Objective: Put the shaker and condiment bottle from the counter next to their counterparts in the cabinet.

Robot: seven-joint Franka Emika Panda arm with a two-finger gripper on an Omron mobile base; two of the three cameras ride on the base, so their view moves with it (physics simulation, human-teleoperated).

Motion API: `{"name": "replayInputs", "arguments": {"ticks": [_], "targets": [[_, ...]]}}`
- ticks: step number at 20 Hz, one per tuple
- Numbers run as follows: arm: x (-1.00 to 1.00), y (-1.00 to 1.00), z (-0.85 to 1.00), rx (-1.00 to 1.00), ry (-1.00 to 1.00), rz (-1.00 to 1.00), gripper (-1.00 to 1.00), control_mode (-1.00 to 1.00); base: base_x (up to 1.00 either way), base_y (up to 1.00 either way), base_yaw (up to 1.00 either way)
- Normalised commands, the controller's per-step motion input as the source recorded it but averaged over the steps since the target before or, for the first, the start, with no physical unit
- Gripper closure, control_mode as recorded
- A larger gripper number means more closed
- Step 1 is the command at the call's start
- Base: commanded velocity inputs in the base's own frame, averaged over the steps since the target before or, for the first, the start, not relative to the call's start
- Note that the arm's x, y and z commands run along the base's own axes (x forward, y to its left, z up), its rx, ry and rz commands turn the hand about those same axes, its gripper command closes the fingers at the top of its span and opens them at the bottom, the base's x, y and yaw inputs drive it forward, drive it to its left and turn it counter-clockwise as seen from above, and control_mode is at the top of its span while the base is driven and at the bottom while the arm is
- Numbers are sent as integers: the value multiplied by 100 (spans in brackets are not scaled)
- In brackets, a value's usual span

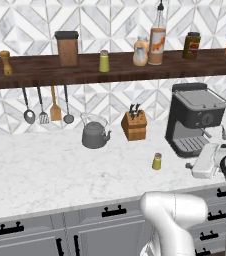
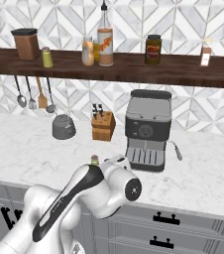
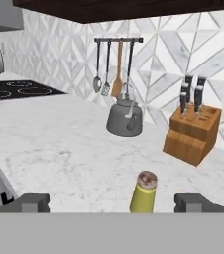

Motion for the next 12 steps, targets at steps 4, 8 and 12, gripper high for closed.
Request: {"name": "replayInputs", "arguments": {"ticks": [4, 8, 12], "targets": [[11, 0, -1, 3, 22, 0, -100, -100, 0, 0, 0], [9, 0, -6, 2, 13, 0, -100, -100, 0, 0, 0], [0, 0, -35, 0, 1, 3, -100, -100, 0, 0, 0]]}}
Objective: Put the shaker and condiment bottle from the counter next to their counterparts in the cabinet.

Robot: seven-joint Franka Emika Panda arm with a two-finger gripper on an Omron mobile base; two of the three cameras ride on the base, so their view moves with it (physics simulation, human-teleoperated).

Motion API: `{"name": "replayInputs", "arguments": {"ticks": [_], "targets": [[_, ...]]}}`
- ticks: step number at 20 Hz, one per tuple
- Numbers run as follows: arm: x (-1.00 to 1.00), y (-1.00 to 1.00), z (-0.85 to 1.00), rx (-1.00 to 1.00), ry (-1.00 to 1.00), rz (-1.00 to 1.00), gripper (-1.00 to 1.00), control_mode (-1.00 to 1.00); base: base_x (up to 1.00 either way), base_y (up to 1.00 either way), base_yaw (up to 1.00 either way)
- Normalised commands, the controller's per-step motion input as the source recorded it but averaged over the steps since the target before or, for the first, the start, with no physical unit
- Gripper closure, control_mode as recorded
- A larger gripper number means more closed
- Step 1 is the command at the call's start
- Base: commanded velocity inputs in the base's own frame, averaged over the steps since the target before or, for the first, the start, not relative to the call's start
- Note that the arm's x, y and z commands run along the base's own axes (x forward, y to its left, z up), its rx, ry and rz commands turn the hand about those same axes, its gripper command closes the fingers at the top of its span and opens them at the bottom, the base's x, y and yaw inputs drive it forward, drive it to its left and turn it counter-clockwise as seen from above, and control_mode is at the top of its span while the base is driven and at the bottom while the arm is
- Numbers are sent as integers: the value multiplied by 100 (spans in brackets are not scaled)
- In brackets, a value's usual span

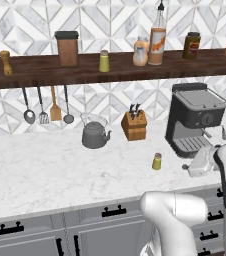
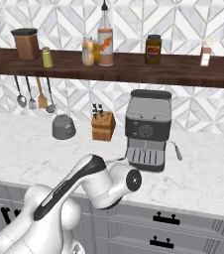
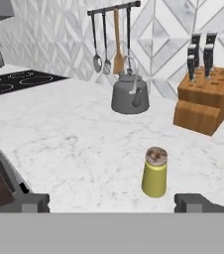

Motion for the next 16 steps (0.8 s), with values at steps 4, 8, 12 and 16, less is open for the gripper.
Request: {"name": "replayInputs", "arguments": {"ticks": [4, 8, 12, 16], "targets": [[1, 0, -43, 1, 0, 2, -100, -100, 0, 0, 0], [23, 2, -33, 5, -2, 0, -100, -100, 0, 0, 0], [41, 11, -23, 6, 0, 0, -100, -100, 0, 0, 0], [39, 8, -23, 7, 0, 0, -100, -100, 0, 0, 0]]}}
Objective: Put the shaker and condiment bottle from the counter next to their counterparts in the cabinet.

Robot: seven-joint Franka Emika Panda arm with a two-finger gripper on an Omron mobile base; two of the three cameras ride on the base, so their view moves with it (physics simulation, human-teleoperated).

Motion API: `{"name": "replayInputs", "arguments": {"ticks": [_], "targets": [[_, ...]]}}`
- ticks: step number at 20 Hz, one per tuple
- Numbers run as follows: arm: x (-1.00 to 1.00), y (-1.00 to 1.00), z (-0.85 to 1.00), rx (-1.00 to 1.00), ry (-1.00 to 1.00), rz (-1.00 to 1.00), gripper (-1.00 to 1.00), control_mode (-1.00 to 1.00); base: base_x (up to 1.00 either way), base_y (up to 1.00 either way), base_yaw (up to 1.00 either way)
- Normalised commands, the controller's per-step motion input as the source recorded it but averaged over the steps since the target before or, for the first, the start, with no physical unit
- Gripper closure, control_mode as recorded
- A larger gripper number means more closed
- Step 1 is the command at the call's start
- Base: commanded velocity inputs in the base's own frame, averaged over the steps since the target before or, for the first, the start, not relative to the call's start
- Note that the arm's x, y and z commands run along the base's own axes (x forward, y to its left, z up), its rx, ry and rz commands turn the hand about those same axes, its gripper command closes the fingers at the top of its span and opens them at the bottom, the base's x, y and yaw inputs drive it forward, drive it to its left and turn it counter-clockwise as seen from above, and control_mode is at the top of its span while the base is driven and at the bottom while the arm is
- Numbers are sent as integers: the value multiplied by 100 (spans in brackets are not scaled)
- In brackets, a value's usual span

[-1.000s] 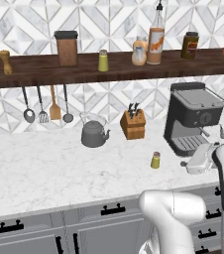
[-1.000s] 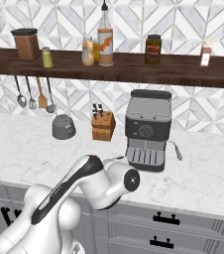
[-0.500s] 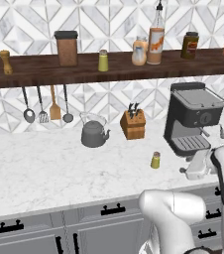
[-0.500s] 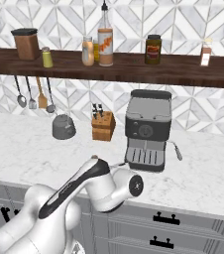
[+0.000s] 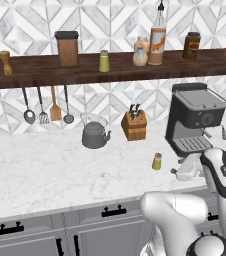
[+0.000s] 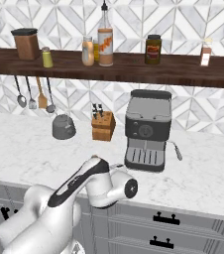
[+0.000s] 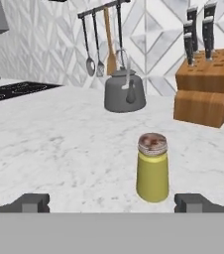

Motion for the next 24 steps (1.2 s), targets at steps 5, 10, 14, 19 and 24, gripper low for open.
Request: {"name": "replayInputs", "arguments": {"ticks": [5, 10, 14, 19, 24], "targets": [[45, 5, -25, 7, 0, 0, -100, -100, 0, 0, 0], [44, 2, -19, 7, 0, 0, -100, -100, 0, 0, 0], [18, 6, -21, 5, 0, 0, -100, -100, 0, 0, 0], [16, 14, -23, 3, -3, 0, -100, -100, 0, 0, 0], [26, 21, -18, 3, -4, 0, -100, -100, 0, 0, 0]]}}
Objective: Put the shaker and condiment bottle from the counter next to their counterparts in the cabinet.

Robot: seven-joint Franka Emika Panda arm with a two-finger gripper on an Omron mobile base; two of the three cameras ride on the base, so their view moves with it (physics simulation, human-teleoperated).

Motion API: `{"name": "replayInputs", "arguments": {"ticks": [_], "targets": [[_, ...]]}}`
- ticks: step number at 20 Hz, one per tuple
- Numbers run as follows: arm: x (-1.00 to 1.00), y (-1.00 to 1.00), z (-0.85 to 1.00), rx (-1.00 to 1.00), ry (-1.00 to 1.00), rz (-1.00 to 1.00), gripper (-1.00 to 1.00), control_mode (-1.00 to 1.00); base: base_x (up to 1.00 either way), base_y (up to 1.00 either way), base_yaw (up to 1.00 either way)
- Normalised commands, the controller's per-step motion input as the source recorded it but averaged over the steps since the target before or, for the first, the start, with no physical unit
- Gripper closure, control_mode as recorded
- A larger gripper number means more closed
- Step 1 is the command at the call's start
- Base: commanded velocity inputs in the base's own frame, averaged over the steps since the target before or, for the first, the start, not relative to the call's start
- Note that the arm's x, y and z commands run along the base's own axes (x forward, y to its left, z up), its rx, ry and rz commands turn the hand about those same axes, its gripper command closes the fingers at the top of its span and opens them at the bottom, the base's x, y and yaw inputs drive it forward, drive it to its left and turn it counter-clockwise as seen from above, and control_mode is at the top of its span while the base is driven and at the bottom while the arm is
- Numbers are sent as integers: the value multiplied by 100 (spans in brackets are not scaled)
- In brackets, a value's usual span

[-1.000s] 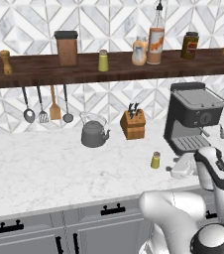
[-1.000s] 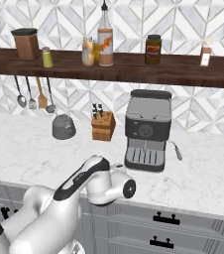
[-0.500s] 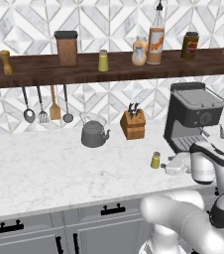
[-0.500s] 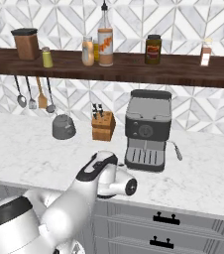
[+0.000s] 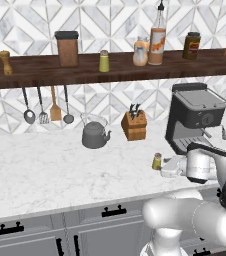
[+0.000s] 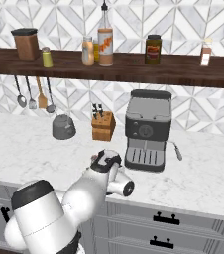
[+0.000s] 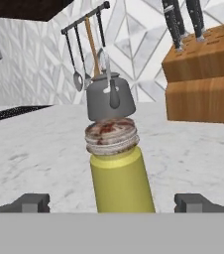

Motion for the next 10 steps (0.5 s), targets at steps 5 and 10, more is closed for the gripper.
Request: {"name": "replayInputs", "arguments": {"ticks": [5, 10], "targets": [[30, 14, -15, 3, -4, 0, -100, -100, 0, 0, 0], [19, 5, -8, 3, -1, 0, 100, -100, 0, 0, 0]]}}
